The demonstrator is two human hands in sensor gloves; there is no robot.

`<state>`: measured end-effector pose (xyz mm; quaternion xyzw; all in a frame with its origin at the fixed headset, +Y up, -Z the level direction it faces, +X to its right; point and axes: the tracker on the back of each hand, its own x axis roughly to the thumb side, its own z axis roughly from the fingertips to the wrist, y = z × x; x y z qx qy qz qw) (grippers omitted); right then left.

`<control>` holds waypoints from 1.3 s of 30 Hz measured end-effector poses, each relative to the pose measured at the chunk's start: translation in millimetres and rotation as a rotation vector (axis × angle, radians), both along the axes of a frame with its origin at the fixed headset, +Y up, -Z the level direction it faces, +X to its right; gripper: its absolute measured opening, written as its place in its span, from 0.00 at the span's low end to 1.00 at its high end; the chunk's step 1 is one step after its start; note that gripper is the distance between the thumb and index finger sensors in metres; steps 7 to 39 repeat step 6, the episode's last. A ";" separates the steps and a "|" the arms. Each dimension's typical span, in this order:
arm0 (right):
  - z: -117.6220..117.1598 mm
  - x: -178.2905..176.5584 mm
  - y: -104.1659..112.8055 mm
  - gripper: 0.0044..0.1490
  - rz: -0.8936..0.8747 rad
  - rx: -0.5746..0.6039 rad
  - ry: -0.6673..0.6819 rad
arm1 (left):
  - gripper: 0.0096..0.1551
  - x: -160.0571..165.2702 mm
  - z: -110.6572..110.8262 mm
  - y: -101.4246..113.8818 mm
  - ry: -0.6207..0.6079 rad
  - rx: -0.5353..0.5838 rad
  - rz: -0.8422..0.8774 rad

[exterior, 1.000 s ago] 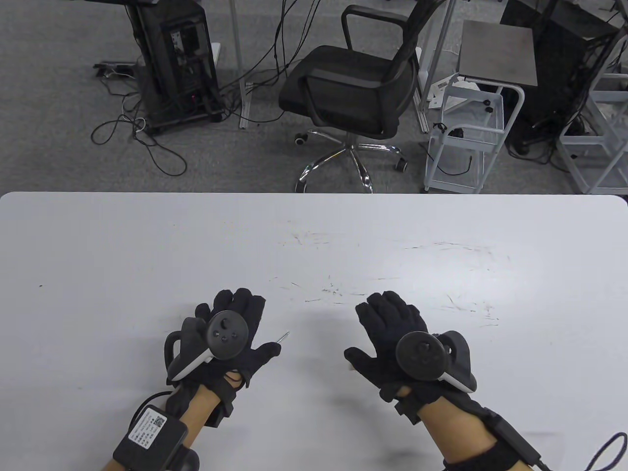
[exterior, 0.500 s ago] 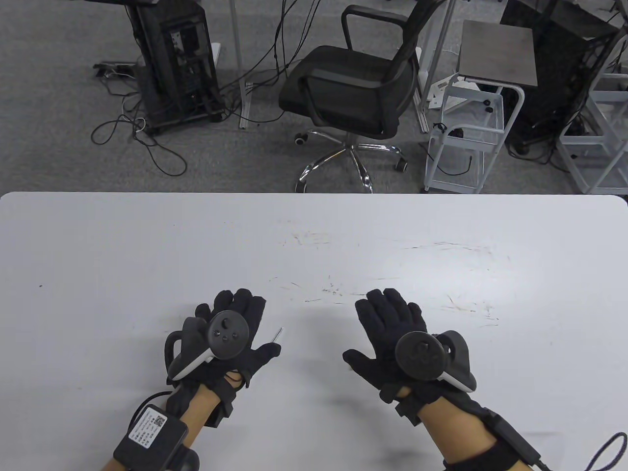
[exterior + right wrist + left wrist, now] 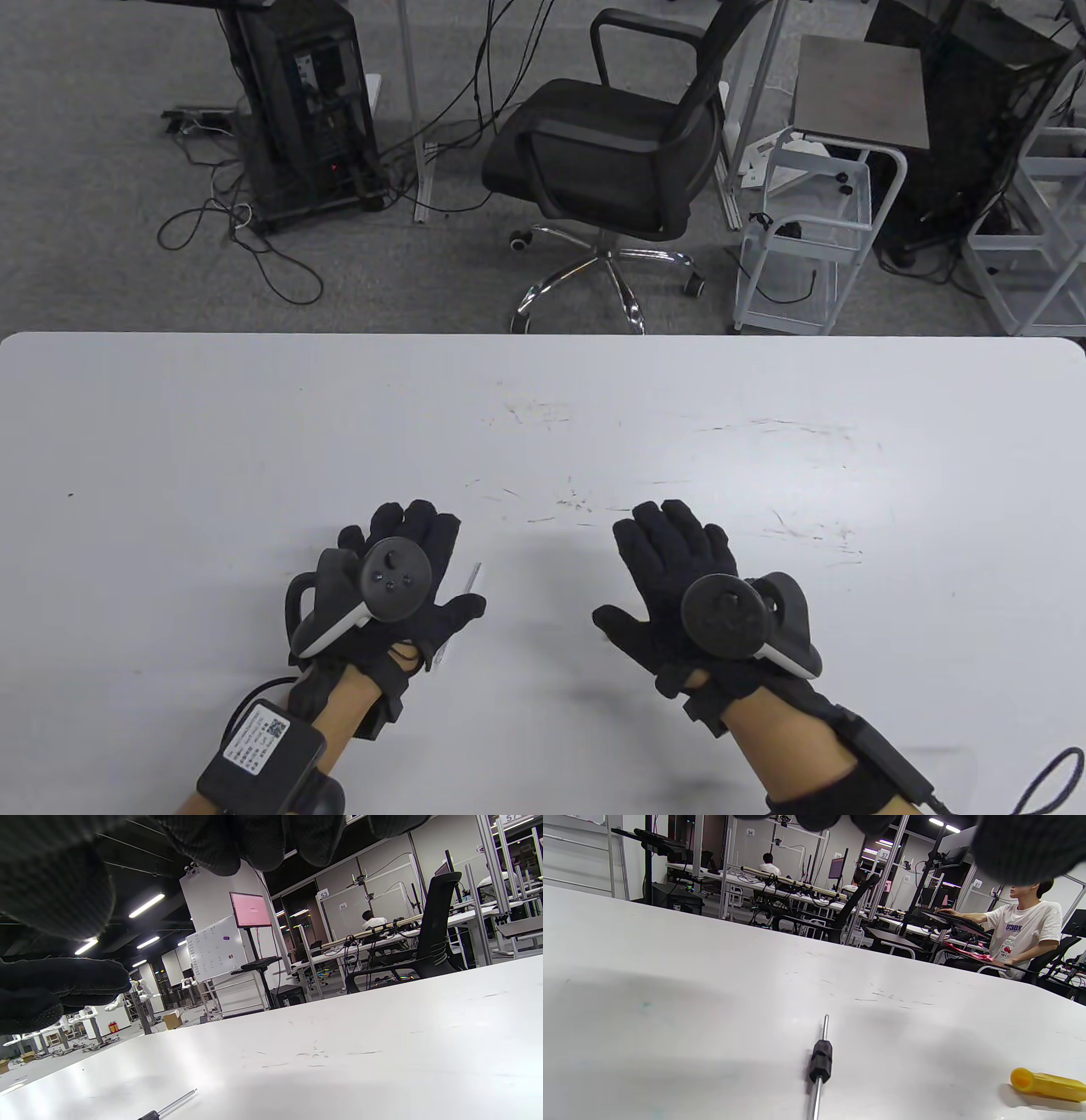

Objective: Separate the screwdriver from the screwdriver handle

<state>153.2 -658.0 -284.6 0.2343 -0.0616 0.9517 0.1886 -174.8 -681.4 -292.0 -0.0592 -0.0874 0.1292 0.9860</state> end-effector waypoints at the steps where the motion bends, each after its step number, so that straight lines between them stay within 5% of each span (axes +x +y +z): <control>1: 0.0 -0.2 -0.2 0.58 0.002 0.000 0.000 | 0.56 0.0 0.0 -0.1 0.000 0.000 -0.001; 39: 0.0 -0.8 -0.7 0.58 0.007 -0.001 0.001 | 0.56 0.2 -0.2 -0.6 0.000 -0.001 -0.003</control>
